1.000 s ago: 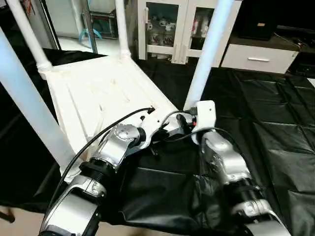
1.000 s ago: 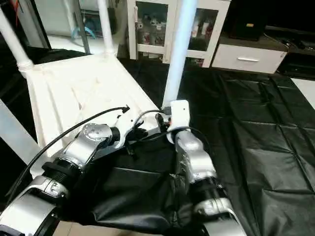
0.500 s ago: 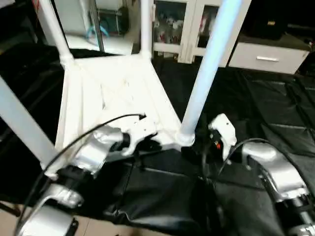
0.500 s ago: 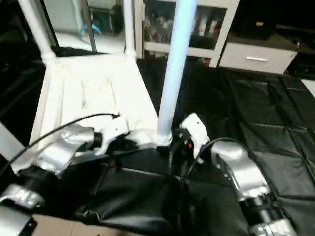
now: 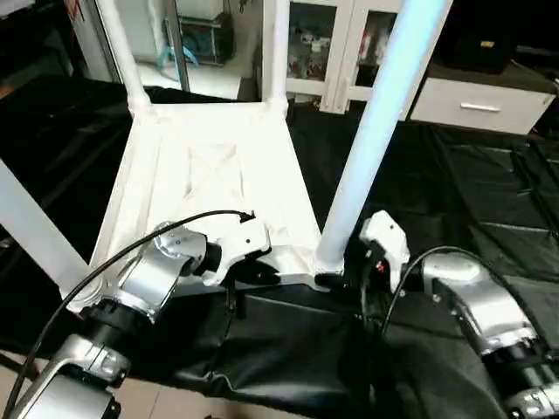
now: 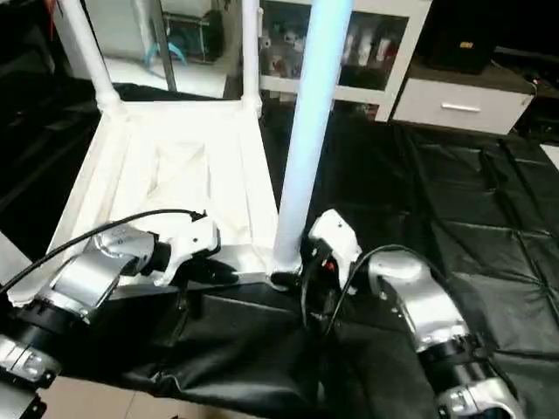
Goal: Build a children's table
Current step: Rotate leg to tighten
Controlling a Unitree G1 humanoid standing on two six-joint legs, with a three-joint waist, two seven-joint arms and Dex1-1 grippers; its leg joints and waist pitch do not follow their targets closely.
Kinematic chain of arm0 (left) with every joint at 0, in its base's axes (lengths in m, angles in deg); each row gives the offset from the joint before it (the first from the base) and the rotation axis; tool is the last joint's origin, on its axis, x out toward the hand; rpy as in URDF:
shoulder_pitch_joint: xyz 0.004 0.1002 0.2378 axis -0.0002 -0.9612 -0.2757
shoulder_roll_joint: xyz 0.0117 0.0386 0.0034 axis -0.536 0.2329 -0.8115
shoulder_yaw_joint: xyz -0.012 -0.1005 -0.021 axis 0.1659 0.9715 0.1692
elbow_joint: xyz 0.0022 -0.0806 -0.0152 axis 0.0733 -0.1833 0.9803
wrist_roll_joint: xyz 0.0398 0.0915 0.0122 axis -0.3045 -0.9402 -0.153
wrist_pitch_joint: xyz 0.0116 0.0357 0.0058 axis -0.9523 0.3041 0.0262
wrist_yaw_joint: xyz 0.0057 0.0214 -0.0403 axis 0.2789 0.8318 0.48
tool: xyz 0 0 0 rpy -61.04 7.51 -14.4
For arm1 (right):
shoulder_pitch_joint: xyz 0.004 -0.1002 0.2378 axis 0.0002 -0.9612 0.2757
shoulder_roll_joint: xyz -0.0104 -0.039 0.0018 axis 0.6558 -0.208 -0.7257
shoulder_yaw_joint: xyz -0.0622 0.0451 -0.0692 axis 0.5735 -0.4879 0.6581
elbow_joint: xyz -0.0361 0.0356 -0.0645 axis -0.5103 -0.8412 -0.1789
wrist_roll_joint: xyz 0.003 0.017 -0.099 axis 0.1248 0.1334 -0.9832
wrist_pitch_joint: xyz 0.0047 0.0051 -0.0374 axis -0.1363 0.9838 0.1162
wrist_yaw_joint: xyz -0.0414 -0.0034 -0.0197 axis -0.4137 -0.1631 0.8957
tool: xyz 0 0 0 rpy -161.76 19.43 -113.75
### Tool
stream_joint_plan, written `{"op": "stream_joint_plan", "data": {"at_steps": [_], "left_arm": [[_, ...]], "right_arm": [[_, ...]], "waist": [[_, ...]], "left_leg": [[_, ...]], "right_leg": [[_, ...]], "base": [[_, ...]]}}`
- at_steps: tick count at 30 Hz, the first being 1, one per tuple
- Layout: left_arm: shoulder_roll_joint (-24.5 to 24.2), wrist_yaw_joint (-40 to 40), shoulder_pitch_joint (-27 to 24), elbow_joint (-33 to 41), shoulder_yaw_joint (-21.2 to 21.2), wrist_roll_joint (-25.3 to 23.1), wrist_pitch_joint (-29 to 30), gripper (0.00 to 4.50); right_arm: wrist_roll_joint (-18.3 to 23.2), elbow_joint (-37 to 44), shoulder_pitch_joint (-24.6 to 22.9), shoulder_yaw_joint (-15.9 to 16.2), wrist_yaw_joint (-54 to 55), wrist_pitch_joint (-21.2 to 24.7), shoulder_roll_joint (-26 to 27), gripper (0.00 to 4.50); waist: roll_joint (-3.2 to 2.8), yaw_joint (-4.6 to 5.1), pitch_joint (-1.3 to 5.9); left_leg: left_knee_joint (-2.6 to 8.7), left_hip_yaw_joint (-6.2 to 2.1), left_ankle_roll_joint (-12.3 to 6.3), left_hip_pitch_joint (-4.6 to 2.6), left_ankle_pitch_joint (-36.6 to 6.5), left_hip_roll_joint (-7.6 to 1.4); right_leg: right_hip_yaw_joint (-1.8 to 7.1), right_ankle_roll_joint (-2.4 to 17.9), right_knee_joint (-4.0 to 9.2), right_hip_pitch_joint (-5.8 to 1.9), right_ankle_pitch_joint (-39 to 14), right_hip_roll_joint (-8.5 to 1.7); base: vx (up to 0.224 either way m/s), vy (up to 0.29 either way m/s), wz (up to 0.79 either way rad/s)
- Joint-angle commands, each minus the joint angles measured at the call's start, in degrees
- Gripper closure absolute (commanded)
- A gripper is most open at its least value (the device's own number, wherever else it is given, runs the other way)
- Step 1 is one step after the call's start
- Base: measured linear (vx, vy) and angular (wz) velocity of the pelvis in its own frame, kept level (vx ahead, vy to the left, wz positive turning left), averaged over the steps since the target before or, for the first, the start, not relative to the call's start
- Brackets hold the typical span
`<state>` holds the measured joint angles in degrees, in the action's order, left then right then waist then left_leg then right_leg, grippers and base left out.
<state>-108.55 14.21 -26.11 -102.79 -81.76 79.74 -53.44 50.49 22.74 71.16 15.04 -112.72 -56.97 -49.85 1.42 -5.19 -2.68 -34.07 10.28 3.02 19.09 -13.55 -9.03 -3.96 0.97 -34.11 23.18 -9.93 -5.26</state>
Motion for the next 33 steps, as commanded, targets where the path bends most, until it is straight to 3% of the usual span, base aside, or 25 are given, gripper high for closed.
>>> {"op": "stream_joint_plan", "data": {"at_steps": [1,4,12,13,20,21,23,24,26,28,30,33], "left_arm": [[0.08,-0.71,-1.29,-0.49,-2.89,-0.53,1.30,4.50],[0.09,-0.48,-1.08,-0.72,-2.62,-0.59,1.40,4.50],[-0.10,-0.44,-1.63,-0.80,-2.84,-0.63,1.62,4.50],[-0.10,-0.45,-1.62,-0.82,-2.85,-0.63,1.61,4.50],[0.63,-0.01,-0.41,-2.67,-2.74,-0.68,1.25,4.50],[1.02,0.40,-0.18,-3.07,-2.53,-0.58,1.29,4.50],[1.83,1.56,0.27,-3.94,-2.06,-0.50,1.25,4.50],[2.21,2.12,0.49,-4.33,-1.84,-0.48,1.24,4.50],[3.85,4.35,1.56,-6.19,-1.06,-0.44,1.25,4.50],[5.73,7.19,3.04,-8.91,-0.46,-0.83,0.77,4.50],[7.43,10.04,4.43,-11.48,-0.02,-1.37,0.23,4.50],[9.60,14.06,6.35,-14.49,0.60,-2.11,-0.33,4.50]], "right_arm": [[0.42,-0.76,1.05,0.07,-1.28,-0.67,-0.05,0.69],[0.12,-1.94,1.52,0.27,-2.07,-1.37,0.02,0.74],[-0.03,-3.61,1.83,-0.24,-2.99,-2.57,0.70,1.58],[-0.01,-3.58,1.81,-0.23,-3.03,-2.54,0.70,1.67],[0.42,-4.69,1.07,-1.46,-0.77,-3.46,2.44,1.78],[0.53,-5.28,1.04,-2.33,1.64,-3.47,3.73,1.78],[0.24,-5.90,1.00,-3.38,5.28,-3.90,5.47,1.79],[0.14,-6.06,0.96,-3.71,6.55,-4.07,6.08,1.79],[0.26,-6.38,0.66,-5.02,11.13,-3.64,8.60,1.79],[-0.29,-6.69,0.15,-6.37,17.30,-3.29,11.92,1.79],[-2.11,-7.53,-0.14,-7.44,24.36,-3.60,14.92,1.79],[-4.84,-9.07,0.07,-8.84,34.81,-3.22,18.69,1.79]], "waist": [[0.37,-0.16,3.13],[0.41,-0.19,3.11],[0.30,-0.17,3.20],[-0.07,-0.21,3.23],[-0.16,-0.10,3.23],[-0.42,-0.10,3.17],[-0.26,0.02,3.02],[-0.58,0.13,2.99],[-0.40,0.34,2.91],[-0.68,0.53,2.87],[-0.59,0.72,2.93],[-0.62,0.99,2.98]], "left_leg": [[4.25,-1.28,-4.73,0.28,-3.05,-4.21],[4.23,-1.26,-4.88,0.26,-3.30,-4.21],[4.20,-1.28,-4.65,0.25,-3.25,-4.17],[4.17,-1.30,-4.62,0.17,-3.15,-4.17],[4.20,-1.28,-4.22,0.20,-4.25,-4.14],[4.27,-1.33,-3.93,0.19,-4.75,-4.17],[4.54,-1.48,-2.65,0.35,-6.94,-4.17],[4.62,-1.52,-2.17,0.41,-7.43,-4.17],[4.85,-1.63,-0.63,0.23,-10.00,-4.08],[4.94,-1.65,-0.04,0.23,-10.77,-3.99],[5.09,-1.83,0.89,0.30,-11.11,-3.95],[5.08,-1.78,1.33,0.29,-11.12,-3.78]], "right_leg": [[3.02,16.52,2.57,-3.12,-5.18,-4.37],[3.00,16.48,2.66,-3.08,-5.76,-4.41],[2.98,16.45,2.57,-3.19,-5.30,-4.29],[2.98,16.55,2.52,-3.15,-5.02,-4.29],[2.94,16.93,2.66,-3.20,-5.07,-4.22],[2.95,16.84,2.70,-3.18,-5.63,-4.23],[2.95,15.70,3.19,-3.33,-9.63,-4.39],[2.99,15.33,3.28,-3.26,-10.61,-4.45],[2.97,13.73,3.81,-3.20,-14.47,-4.31],[3.00,12.64,4.11,-2.99,-16.14,-4.27],[2.98,11.45,4.28,-2.87,-17.30,-4.26],[2.96,11.05,4.31,-2.73,-17.17,-4.15]], "base": [[0.000,0.000,0.00],[0.000,0.000,0.00],[0.000,0.000,0.00],[0.000,0.000,0.00],[0.000,0.000,0.00],[0.000,0.000,0.00],[0.000,0.000,0.00],[0.000,0.000,0.00],[0.000,0.000,0.00],[0.000,0.000,0.00],[0.000,0.000,0.00],[0.000,0.000,0.00]]}}
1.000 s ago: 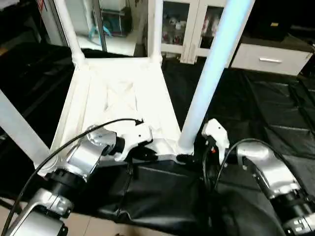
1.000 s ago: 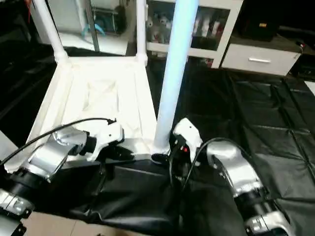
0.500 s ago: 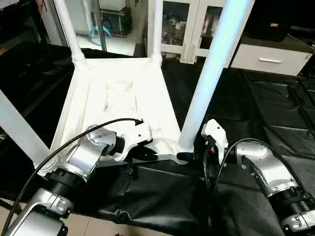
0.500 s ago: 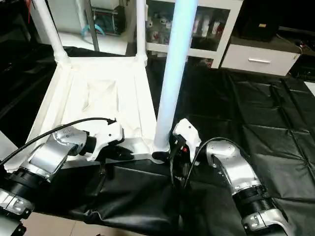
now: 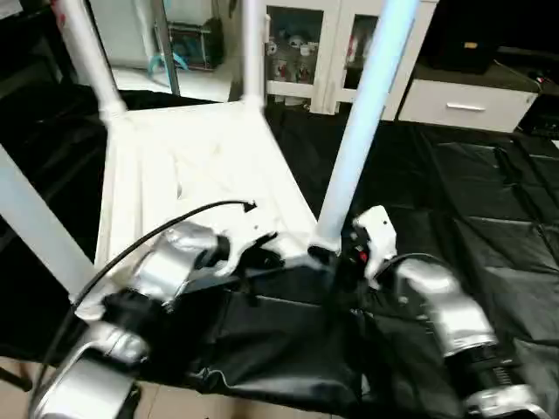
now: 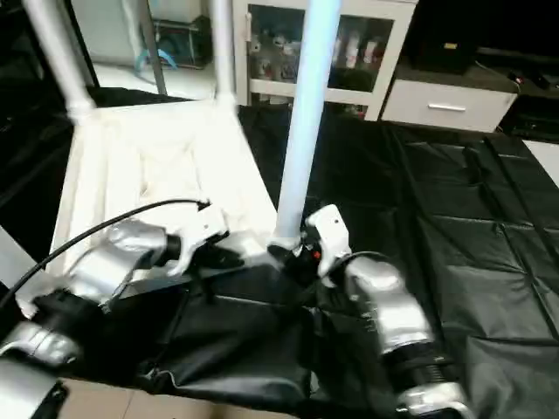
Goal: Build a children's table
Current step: Rotate leg to tighten
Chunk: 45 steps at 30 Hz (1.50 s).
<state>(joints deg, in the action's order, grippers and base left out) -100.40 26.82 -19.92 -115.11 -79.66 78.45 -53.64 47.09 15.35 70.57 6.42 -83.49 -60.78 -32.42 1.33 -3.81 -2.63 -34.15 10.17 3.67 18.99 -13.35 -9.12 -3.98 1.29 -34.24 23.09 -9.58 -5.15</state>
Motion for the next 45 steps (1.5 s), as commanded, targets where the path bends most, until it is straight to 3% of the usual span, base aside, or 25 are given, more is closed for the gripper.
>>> {"op": "stream_joint_plan", "data": {"at_steps": [1,3,7,12,13,19,20,24,25,26,28,30,32,35,37,38,45], "left_arm": [[2.13,2.50,0.88,-3.09,-1.20,-0.82,-0.21,4.50],[3.17,4.05,1.79,-4.46,-0.73,-0.70,-0.44,4.50],[4.02,5.14,2.46,-6.50,-0.33,-0.80,-1.21,4.50],[3.80,4.87,2.29,-6.64,-0.13,-0.72,-1.49,4.50],[3.65,4.71,2.26,-6.87,-0.06,-0.68,-1.74,4.50],[2.87,4.31,1.96,-7.49,-0.23,-0.85,-3.02,4.50],[2.43,3.68,1.68,-6.87,-0.31,-0.73,-3.09,4.50],[1.58,2.70,0.91,-5.50,-0.66,-0.78,-3.00,4.50],[1.35,2.49,0.62,-5.12,-0.75,-0.81,-2.99,4.50],[1.05,2.13,0.29,-4.64,-0.85,-0.79,-2.94,4.50],[0.28,0.92,-0.43,-3.23,-1.15,-0.60,-2.34,4.50],[-0.61,-0.82,-1.15,-1.83,-1.80,-0.47,-1.85,4.50],[-1.94,-3.33,-2.15,-0.11,-2.89,-0.39,-1.51,4.50],[-3.30,-6.15,-3.38,2.31,-3.91,-0.05,-0.58,4.50],[-3.66,-7.02,-3.77,3.11,-4.20,0.10,-0.32,4.50],[-4.23,-8.41,-4.45,4.34,-4.76,0.13,-0.06,4.50],[-4.82,-9.66,-4.88,5.51,-5.44,0.44,0.54,4.50]], "right_arm": [[-2.15,-2.20,1.01,-0.86,9.34,1.27,2.61,1.80],[-4.49,-3.97,1.87,-2.18,17.96,1.73,4.28,1.80],[-8.47,-6.43,3.36,-3.89,29.76,1.57,5.92,1.81],[-8.86,-6.77,3.91,-3.47,29.33,1.37,6.81,1.81],[-8.90,-6.49,3.74,-3.47,29.64,0.90,7.08,1.81],[-7.20,-4.50,2.96,-3.41,28.35,-1.18,7.44,1.81],[-6.87,-2.83,2.56,-2.62,26.39,-2.18,6.93,1.25],[-5.66,1.34,1.33,-2.95,22.68,-1.83,4.80,1.02],[-4.83,2.51,0.86,-3.42,21.31,-1.23,3.97,0.71],[-3.92,3.77,0.33,-3.83,19.66,-0.21,2.95,0.64],[-1.07,6.01,-0.48,-4.65,15.19,2.31,1.02,0.61],[1.93,7.26,-0.97,-4.52,9.26,5.18,-0.91,0.27],[4.96,8.34,-1.84,-2.48,-0.70,7.44,-4.65,0.20],[4.88,9.26,-3.49,1.36,-11.48,5.77,-10.17,0.18],[5.17,9.36,-3.99,2.13,-14.72,5.18,-11.75,0.18],[5.60,9.35,-4.56,3.62,-21.43,3.75,-15.31,0.18],[7.64,7.87,-2.03,2.29,-27.46,1.83,-17.51,0.18]], "waist": [[-0.64,-0.28,2.94],[-0.97,0.08,2.95],[-0.99,0.25,3.04],[-1.15,0.30,3.06],[-1.49,0.27,2.99],[-1.24,0.33,2.80],[-1.51,0.35,2.76],[-1.14,0.10,2.89],[-1.29,0.03,2.90],[-1.07,-0.15,2.90],[-1.26,-0.48,2.87],[-1.26,-0.86,2.94],[-1.25,-1.25,2.88],[-1.14,-1.43,2.81],[-0.97,-1.47,2.90],[-0.91,-1.46,2.81],[-0.63,-1.51,2.87]], "left_leg": [[5.19,-1.67,0.72,0.41,-11.05,-3.68],[5.31,-1.73,1.43,0.45,-10.91,-3.61],[5.29,-1.59,1.35,0.38,-10.84,-3.52],[5.18,-1.40,-0.03,0.52,-9.19,-3.52],[5.20,-1.41,-0.22,0.49,-9.50,-3.55],[5.30,-1.43,-0.43,0.50,-10.63,-3.64],[5.32,-1.42,-0.40,0.45,-10.27,-3.71],[5.07,-1.28,-1.42,0.49,-7.94,-3.71],[4.95,-1.16,-2.01,0.43,-7.15,-3.69],[4.96,-1.20,-2.50,0.55,-6.75,-3.71],[4.87,-1.17,-3.25,0.34,-6.36,-3.90],[4.80,-1.09,-3.77,0.24,-6.07,-3.97],[4.83,-1.19,-4.18,0.32,-6.84,-4.07],[4.70,-1.10,-4.23,0.49,-6.66,-4.11],[4.62,-1.19,-4.35,0.61,-6.39,-4.13],[4.63,-1.22,-4.59,0.83,-6.31,-4.06],[4.43,-1.20,-5.28,0.61,-5.50,-4.09]], "right_leg": [[3.00,10.67,4.44,-2.63,-17.06,-4.26],[2.98,10.74,4.27,-2.57,-15.51,-4.05],[3.01,11.11,4.13,-2.55,-13.06,-4.00],[3.07,12.41,3.72,-2.90,-8.26,-3.98],[3.10,12.61,3.77,-2.92,-8.80,-4.05],[3.19,11.90,4.15,-2.84,-12.79,-4.16],[3.19,11.91,4.10,-2.74,-12.26,-4.10],[3.19,12.71,3.64,-3.01,-8.39,-4.11],[3.24,13.27,3.60,-2.83,-7.32,-4.13],[3.20,13.54,3.51,-3.06,-7.11,-4.20],[3.22,13.88,3.36,-2.95,-6.39,-4.19],[3.20,14.23,3.28,-2.90,-5.77,-4.18],[3.16,14.56,3.23,-3.06,-6.20,-4.21],[3.20,14.46,3.30,-3.09,-6.80,-4.34],[3.11,14.56,3.20,-3.31,-6.86,-4.42],[3.06,14.54,3.43,-3.38,-8.50,-4.47],[3.02,14.64,3.62,-3.07,-10.81,-4.45]], "base": [[0.000,0.000,0.00],[0.000,0.000,0.00],[0.000,0.000,0.00],[0.000,0.000,0.00],[0.000,0.000,0.00],[0.000,0.000,0.00],[0.000,0.000,0.00],[0.000,0.000,0.00],[0.000,0.000,0.00],[0.000,0.000,0.00],[0.000,0.000,0.00],[0.000,0.000,0.00],[0.000,0.000,0.00],[0.000,0.000,0.00],[0.000,0.000,0.00],[0.000,0.000,0.00],[0.000,0.000,0.00]]}}
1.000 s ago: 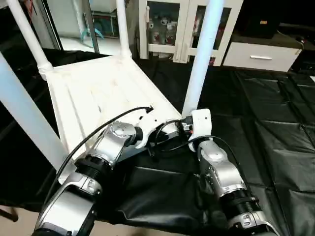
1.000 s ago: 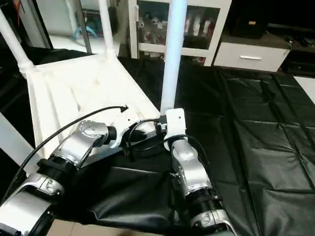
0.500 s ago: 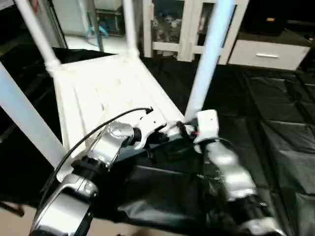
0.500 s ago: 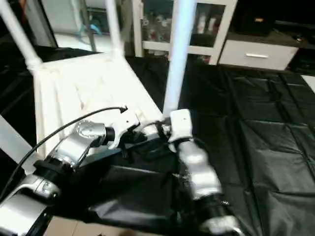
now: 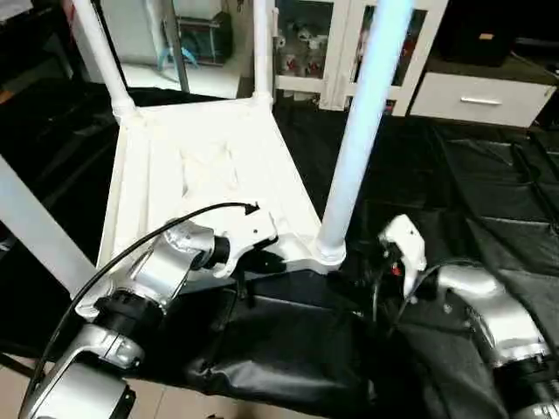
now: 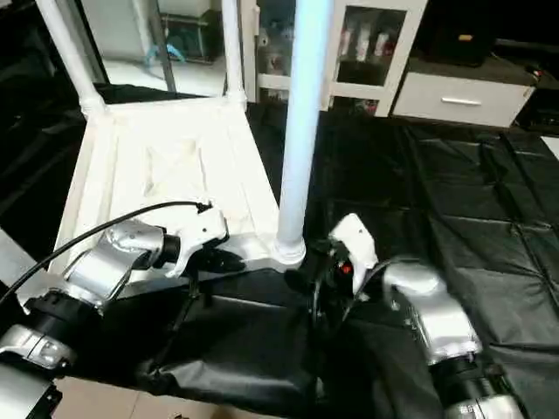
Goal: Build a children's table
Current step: Rotate leg to tighten
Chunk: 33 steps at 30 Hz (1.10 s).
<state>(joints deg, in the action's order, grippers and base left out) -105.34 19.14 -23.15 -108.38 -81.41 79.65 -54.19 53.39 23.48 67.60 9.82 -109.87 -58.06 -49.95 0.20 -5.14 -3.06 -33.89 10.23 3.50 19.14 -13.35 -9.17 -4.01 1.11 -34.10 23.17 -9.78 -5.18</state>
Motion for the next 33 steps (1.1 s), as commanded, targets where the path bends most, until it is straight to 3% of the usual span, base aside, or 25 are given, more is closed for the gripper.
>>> {"op": "stream_joint_plan", "data": {"at_steps": [1,4,5,7,8,9,12,14,23,25,33], "left_arm": [[0.10,-1.97,-1.73,-1.03,-3.76,-0.72,1.24,4.50],[-0.05,-2.28,-2.04,-0.14,-3.88,-0.65,1.87,4.50],[-0.16,-2.51,-2.14,0.18,-3.97,-0.71,2.04,4.50],[-0.42,-2.93,-2.22,0.60,-4.09,-0.84,2.15,4.50],[-0.45,-2.98,-2.23,0.65,-4.10,-0.85,2.17,4.50],[-0.65,-3.27,-2.20,0.79,-4.13,-0.92,2.15,4.50],[-0.88,-3.58,-1.97,0.72,-4.19,-0.99,2.02,4.50],[-1.00,-3.74,-1.77,0.75,-4.28,-1.04,2.03,4.50],[-0.94,-3.87,-1.83,0.50,-4.52,-1.09,2.05,4.50],[-0.94,-3.93,-2.00,0.59,-4.50,-1.10,2.11,4.50],[-1.14,-3.63,-2.20,1.13,-4.43,-1.03,2.64,4.50]], "right_arm": [[1.60,-0.73,1.34,-1.32,-1.83,-1.62,0.08,0.18],[2.74,-1.99,2.55,-1.78,-3.86,-1.90,0.48,0.18],[2.57,-2.96,3.22,-1.31,-4.98,-2.42,0.51,0.18],[1.14,-5.14,4.25,-0.26,-5.72,-3.84,0.53,0.18],[0.91,-5.41,4.36,-0.11,-5.78,-4.01,0.51,0.18],[-0.31,-6.77,4.86,0.74,-6.18,-5.05,0.45,0.18],[-1.33,-8.64,5.72,1.61,-6.73,-5.86,0.59,0.18],[-1.91,-10.68,6.76,1.65,-6.69,-6.92,1.19,0.18],[-1.88,-15.34,9.37,1.29,-7.89,-9.15,2.98,0.18],[-2.12,-16.44,9.85,1.36,-8.40,-9.63,3.16,0.34],[-2.49,-19.62,11.26,1.29,-10.34,-10.95,3.49,1.04]], "waist": [[0.46,-0.22,3.33],[0.33,-0.36,3.51],[0.04,-0.41,3.62],[0.07,-0.47,3.69],[0.11,-0.39,3.70],[-0.27,-0.49,3.72],[-0.14,-0.31,3.66],[-0.42,-0.29,3.68],[-0.33,-0.40,3.82],[0.08,-0.36,3.83],[-0.06,-0.69,3.87]], "left_leg": [[4.18,-1.29,-5.18,0.45,-5.29,-4.08],[4.00,-1.25,-5.89,0.39,-3.51,-4.09],[3.86,-1.26,-6.19,0.39,-2.66,-4.03],[3.74,-1.21,-6.56,0.40,-2.31,-3.98],[3.73,-1.22,-6.55,0.44,-2.32,-3.96],[3.69,-1.23,-6.26,0.41,-2.47,-3.94],[3.75,-1.19,-6.07,0.43,-3.18,-3.90],[3.81,-1.23,-5.70,0.37,-3.88,-3.93],[3.72,-1.16,-5.72,0.32,-3.63,-3.97],[3.71,-1.13,-5.95,0.38,-3.37,-3.95],[3.58,-1.12,-6.79,0.38,-2.52,-4.03]], "right_leg": [[3.05,14.95,3.41,-3.17,-10.34,-4.45],[2.97,16.06,2.96,-3.12,-6.87,-4.30],[2.92,16.55,2.68,-3.12,-5.07,-4.22],[2.86,17.25,2.62,-3.23,-3.90,-4.29],[2.82,17.40,2.59,-3.23,-3.90,-4.28],[2.78,17.45,2.61,-3.21,-4.13,-4.32],[2.78,17.48,2.76,-3.36,-4.36,-4.20],[2.74,17.52,2.80,-3.31,-4.96,-4.15],[2.74,18.01,2.52,-3.39,-3.85,-4.16],[2.74,18.04,2.52,-3.45,-3.81,-4.16],[2.67,18.04,2.41,-3.35,-4.32,-4.26]], "base": [[0.000,0.000,0.00],[0.000,0.000,0.00],[0.000,0.000,0.00],[0.000,0.000,0.00],[0.000,0.000,0.00],[0.000,0.000,0.00],[0.000,0.000,0.00],[0.000,0.000,0.00],[0.000,0.000,0.00],[0.000,0.000,0.00],[0.000,0.000,0.00]]}}
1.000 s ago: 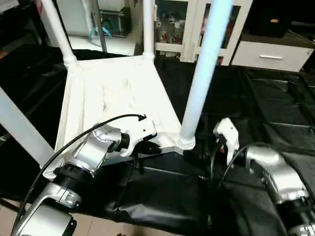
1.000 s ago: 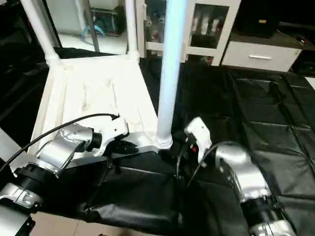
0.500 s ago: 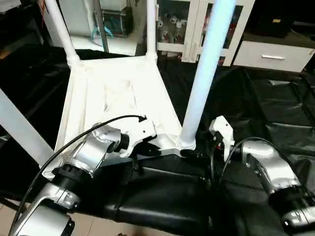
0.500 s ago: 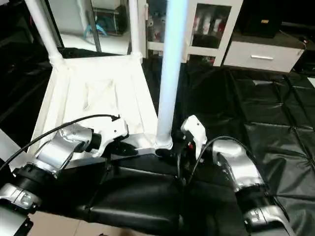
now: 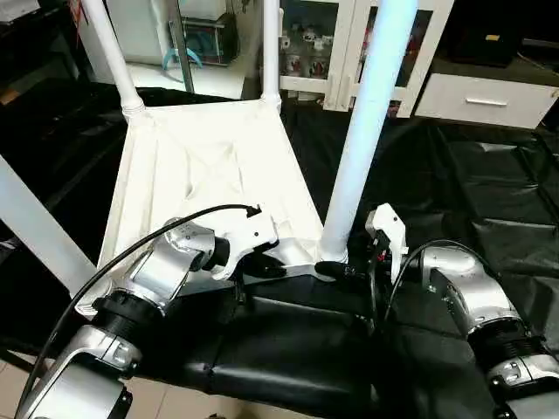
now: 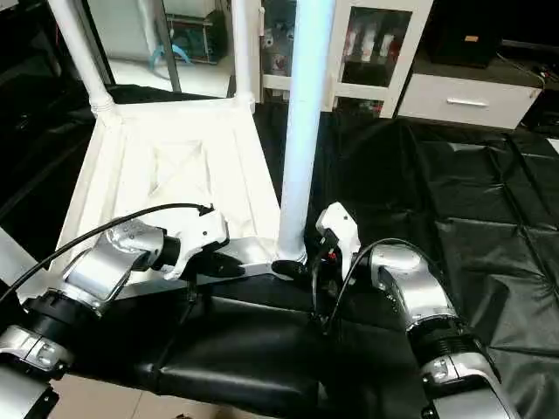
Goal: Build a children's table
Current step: Rotate leg to tighten
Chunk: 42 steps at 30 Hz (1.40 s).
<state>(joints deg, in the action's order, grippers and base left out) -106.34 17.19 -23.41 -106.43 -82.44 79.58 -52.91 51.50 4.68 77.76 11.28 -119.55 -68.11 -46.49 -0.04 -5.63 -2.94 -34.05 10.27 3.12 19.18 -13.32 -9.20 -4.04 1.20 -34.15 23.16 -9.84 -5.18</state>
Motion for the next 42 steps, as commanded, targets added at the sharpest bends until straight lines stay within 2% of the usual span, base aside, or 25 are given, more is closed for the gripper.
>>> {"op": "stream_joint_plan", "data": {"at_steps": [1,4,6,10,11,13,17,20,22,25,26,27,28,29,30,31,32,33,34,35,36,37,40,42], "left_arm": [[-0.15,-1.69,-1.94,-0.82,-3.40,-0.97,1.36,4.50],[-0.22,-1.68,-1.93,-0.62,-3.36,-0.97,1.46,4.50],[-0.40,-1.73,-1.89,-0.69,-3.34,-1.02,1.38,4.50],[-0.53,-1.82,-1.87,-0.87,-3.39,-1.11,1.24,4.50],[-0.56,-1.90,-1.86,-0.97,-3.52,-1.19,1.13,4.50],[-0.54,-2.01,-1.87,-1.05,-3.66,-1.24,1.06,4.50],[-0.50,-2.30,-1.71,-1.30,-3.81,-1.21,0.97,4.50],[0.20,-1.31,-1.55,-1.72,-3.63,-1.24,1.04,4.50],[1.38,0.58,-1.09,-2.61,-2.94,-1.17,1.41,4.50],[2.72,2.85,-0.19,-4.11,-2.20,-1.32,1.44,4.50],[3.51,4.15,0.46,-5.13,-1.89,-1.52,1.40,4.50],[4.66,5.84,1.43,-6.66,-1.65,-1.88,1.10,4.50],[4.80,6.04,1.54,-6.84,-1.62,-1.93,1.06,4.50],[5.26,6.89,1.96,-7.52,-1.55,-2.17,0.94,4.50],[5.77,7.77,2.35,-8.15,-1.40,-2.33,0.95,4.50],[6.96,9.93,3.27,-9.58,-1.05,-2.75,0.92,4.50],[8.15,12.24,4.15,-10.81,-0.61,-3.13,1.21,4.50],[8.86,13.43,4.66,-11.41,-0.32,-3.19,1.66,4.50],[8.86,13.43,4.66,-11.41,-0.32,-3.19,1.66,4.50],[9.57,14.77,5.19,-12.04,-0.08,-3.35,2.15,4.50],[10.89,16.83,6.14,-13.50,0.15,-3.71,2.25,4.50],[10.89,16.83,6.14,-13.50,0.15,-3.71,2.25,4.50],[12.45,18.73,6.97,-15.61,0.38,-4.13,1.42,4.50],[13.11,19.29,7.18,-16.47,0.62,-4.11,0.98,4.50]], "right_arm": [[-0.59,-0.81,1.10,-0.16,-0.66,-0.90,0.03,1.13],[-0.66,-1.76,1.49,-0.36,-0.84,-1.56,0.16,1.21],[-0.70,-2.46,1.75,-0.56,-1.12,-2.01,0.54,1.54],[-0.58,-2.43,1.67,-0.45,-1.58,-1.78,0.75,1.70],[-0.71,-2.58,1.47,-0.32,-1.66,-2.02,0.85,1.72],[-0.83,-2.62,1.30,-0.20,-1.64,-2.18,0.87,1.73],[-0.89,-2.22,0.96,-0.17,-1.75,-2.14,0.83,1.74],[-0.80,-2.14,0.57,-0.96,0.10,-2.32,1.27,1.74],[-1.21,-2.86,0.32,-2.11,4.73,-2.38,2.54,1.74],[-2.10,-3.40,-0.16,-3.10,10.78,-2.29,4.37,1.75],[-2.16,-3.10,-0.65,-3.81,14.50,-1.71,6.00,1.75],[-2.66,-2.61,-1.39,-4.82,21.08,-0.75,8.70,1.75],[-2.72,-2.55,-1.48,-4.94,21.87,-0.63,9.02,1.75],[-2.97,-2.49,-1.67,-5.41,24.88,-0.06,10.19,1.75],[-3.83,-2.58,-1.73,-5.55,28.02,0.14,11.05,1.75],[-5.94,-2.89,-1.78,-5.77,34.76,0.60,12.83,1.75],[-7.37,-3.29,-1.70,-6.20,40.35,1.17,14.50,1.75],[-8.24,-3.69,-1.46,-6.86,44.37,1.32,15.52,1.75],[-8.24,-3.69,-1.46,-6.86,44.37,1.32,15.52,1.75],[-9.40,-4.17,-1.11,-7.33,48.72,1.43,16.39,1.76],[-11.20,-4.92,-0.49,-8.89,58.20,1.43,18.20,1.76],[-11.20,-4.92,-0.49,-8.89,58.20,1.43,18.20,1.76],[-13.02,-5.38,0.35,-10.21,67.79,1.43,20.29,1.76],[-15.11,-4.51,0.40,-10.23,73.46,1.40,21.39,1.76]], "waist": [[0.12,-0.26,3.76],[0.04,-0.43,3.80],[-0.15,-0.46,3.77],[-0.06,-0.44,3.79],[-0.44,-0.42,3.78],[-0.33,-0.39,3.82],[-0.55,-0.31,3.80],[-0.27,-0.29,3.81],[-0.11,-0.22,3.68],[0.13,0.21,3.32],[0.01,0.37,3.22],[-0.03,0.49,3.11],[0.06,0.57,3.06],[0.12,0.87,3.00],[0.07,0.97,3.04],[0.32,1.20,2.90],[0.24,1.25,2.90],[0.26,1.47,2.89],[0.26,1.47,2.89],[0.11,1.64,2.86],[0.12,1.71,2.94],[0.08,1.82,2.94],[-0.07,1.87,3.11],[-0.11,1.86,3.31]], "left_leg": [[3.74,-1.17,-6.39,0.31,-2.55,-4.02],[3.67,-1.13,-6.41,0.29,-2.19,-3.98],[3.69,-1.18,-6.51,0.35,-2.21,-4.00],[3.72,-1.17,-6.21,0.33,-2.74,-3.99],[3.70,-1.18,-6.10,0.34,-2.79,-4.00],[3.71,-1.17,-5.96,0.30,-3.03,-3.99],[3.80,-1.17,-5.32,0.26,-4.18,-4.01],[3.80,-1.17,-5.48,0.34,-3.70,-4.01],[3.88,-1.12,-5.29,0.31,-4.04,-4.05],[4.24,-1.28,-3.45,0.33,-7.72,-3.86],[4.41,-1.41,-2.72,0.27,-9.18,-3.88],[4.47,-1.36,-2.46,0.24,-9.65,-3.82],[4.54,-1.33,-2.10,0.15,-10.10,-3.81],[4.93,-1.74,-0.77,0.51,-11.20,-3.72],[5.02,-1.88,-0.48,0.52,-11.69,-3.75],[5.01,-1.68,-0.19,0.30,-12.28,-3.65],[5.06,-1.71,0.46,0.00,-12.82,-3.59],[5.22,-1.87,0.81,0.22,-13.38,-3.55],[5.22,-1.87,0.81,0.22,-13.38,-3.55],[5.18,-1.80,0.94,-0.08,-14.56,-3.52],[5.24,-1.85,1.03,0.01,-14.46,-3.50],[5.29,-1.78,1.18,0.05,-13.99,-3.48],[5.23,-1.72,1.13,0.14,-13.00,-3.43],[5.13,-1.56,0.91,0.28,-10.46,-3.35]], "right_leg": [[2.68,17.97,2.44,-3.32,-4.30,-4.25],[2.71,18.11,2.34,-3.30,-3.64,-4.23],[2.67,18.17,2.36,-3.31,-3.55,-4.24],[2.65,18.05,2.39,-3.38,-3.89,-4.19],[2.67,18.12,2.39,-3.31,-3.69,-4.15],[2.63,18.21,2.39,-3.34,-3.36,-4.08],[2.64,18.16,2.49,-3.36,-3.85,-4.05],[2.65,18.26,2.42,-3.42,-3.17,-4.07],[2.75,18.10,2.61,-3.32,-4.35,-4.22],[2.82,16.01,3.49,-3.29,-11.43,-4.35],[2.82,15.04,3.78,-3.26,-14.70,-4.43],[2.87,14.36,4.01,-3.09,-15.95,-4.31],[2.96,13.73,4.20,-2.90,-17.00,-4.30],[2.86,11.68,4.34,-3.23,-20.28,-4.40],[2.76,11.15,4.39,-3.23,-21.26,-4.41],[2.84,10.22,4.75,-2.62,-22.48,-4.18],[2.90,9.79,4.92,-2.43,-23.45,-4.25],[2.86,9.22,4.93,-2.57,-24.48,-4.29],[2.86,9.22,4.93,-2.57,-24.48,-4.29],[2.90,8.79,5.20,-2.13,-25.41,-4.26],[2.89,8.77,5.15,-2.17,-24.83,-4.23],[2.98,8.80,5.16,-2.04,-24.08,-4.17],[2.98,9.54,4.79,-2.14,-19.82,-4.06],[3.04,10.67,4.15,-2.32,-14.22,-3.88]], "base": [[0.000,0.000,0.00],[0.000,0.000,0.00],[0.000,0.000,0.00],[0.000,0.000,0.00],[0.000,0.000,0.00],[0.000,0.000,0.00],[0.000,0.000,0.00],[0.000,0.000,0.00],[0.000,0.000,0.00],[0.000,0.000,0.00],[0.000,0.000,0.00],[0.000,0.000,0.00],[0.000,0.000,0.00],[0.000,0.000,0.00],[0.000,0.000,0.00],[0.000,0.000,0.00],[0.000,0.000,0.00],[0.000,0.000,0.00],[0.000,0.000,0.00],[0.000,0.000,0.00],[0.000,0.000,0.00],[0.000,0.000,0.00],[0.000,0.000,0.00],[0.000,0.000,0.00]]}}
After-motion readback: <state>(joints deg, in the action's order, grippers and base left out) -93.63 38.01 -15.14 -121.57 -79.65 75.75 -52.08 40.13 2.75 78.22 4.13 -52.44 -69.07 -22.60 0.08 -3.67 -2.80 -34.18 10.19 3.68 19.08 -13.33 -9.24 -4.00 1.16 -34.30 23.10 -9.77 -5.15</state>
